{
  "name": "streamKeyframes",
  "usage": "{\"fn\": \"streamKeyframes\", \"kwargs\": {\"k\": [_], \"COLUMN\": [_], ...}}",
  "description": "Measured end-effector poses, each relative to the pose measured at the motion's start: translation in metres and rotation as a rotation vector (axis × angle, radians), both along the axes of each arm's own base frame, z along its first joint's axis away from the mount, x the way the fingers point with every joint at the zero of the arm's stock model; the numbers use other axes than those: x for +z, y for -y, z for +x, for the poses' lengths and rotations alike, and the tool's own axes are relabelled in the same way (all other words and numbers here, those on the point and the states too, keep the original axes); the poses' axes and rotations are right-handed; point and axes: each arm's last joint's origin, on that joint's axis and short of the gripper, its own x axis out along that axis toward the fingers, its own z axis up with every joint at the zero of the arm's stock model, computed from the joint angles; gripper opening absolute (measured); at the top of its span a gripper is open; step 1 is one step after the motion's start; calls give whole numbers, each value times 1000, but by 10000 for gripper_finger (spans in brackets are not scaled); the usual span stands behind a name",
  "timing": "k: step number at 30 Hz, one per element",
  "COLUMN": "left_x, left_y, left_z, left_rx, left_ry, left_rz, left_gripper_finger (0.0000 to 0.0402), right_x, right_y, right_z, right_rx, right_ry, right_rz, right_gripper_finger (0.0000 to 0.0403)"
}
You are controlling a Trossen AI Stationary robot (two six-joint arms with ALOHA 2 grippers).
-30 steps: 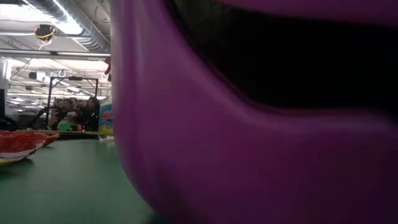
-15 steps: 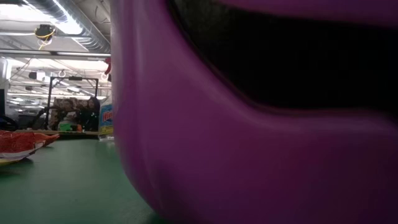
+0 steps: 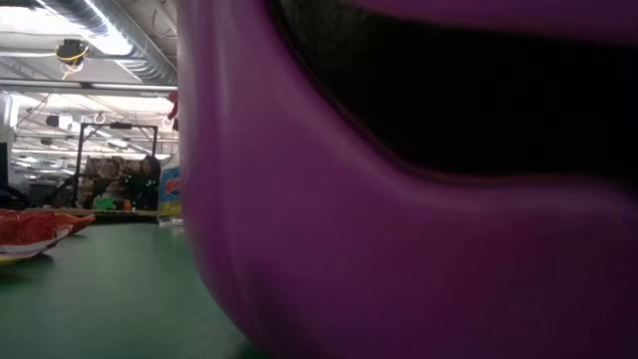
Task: Sort candy
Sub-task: Put the yellow candy into the violet bucket
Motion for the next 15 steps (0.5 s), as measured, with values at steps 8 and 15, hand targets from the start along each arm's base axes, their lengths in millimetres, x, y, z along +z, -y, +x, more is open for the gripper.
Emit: {"fn": "streamKeyframes", "kwargs": {"k": [8, 15], "left_x": [-23, -42], "left_y": [-17, -20], "left_z": [-24, -29], "left_rx": [98, 132], "left_ry": [29, -22], "left_rz": [-55, -106], "left_gripper_finger": [157, 157], "right_x": [0, 0], "right_y": [1, 2], "right_z": [0, 0], "right_rx": [-10, -40], "right_ry": [2, 14], "right_rz": [-13, -35], "right_gripper_finger": [165, 165]}}
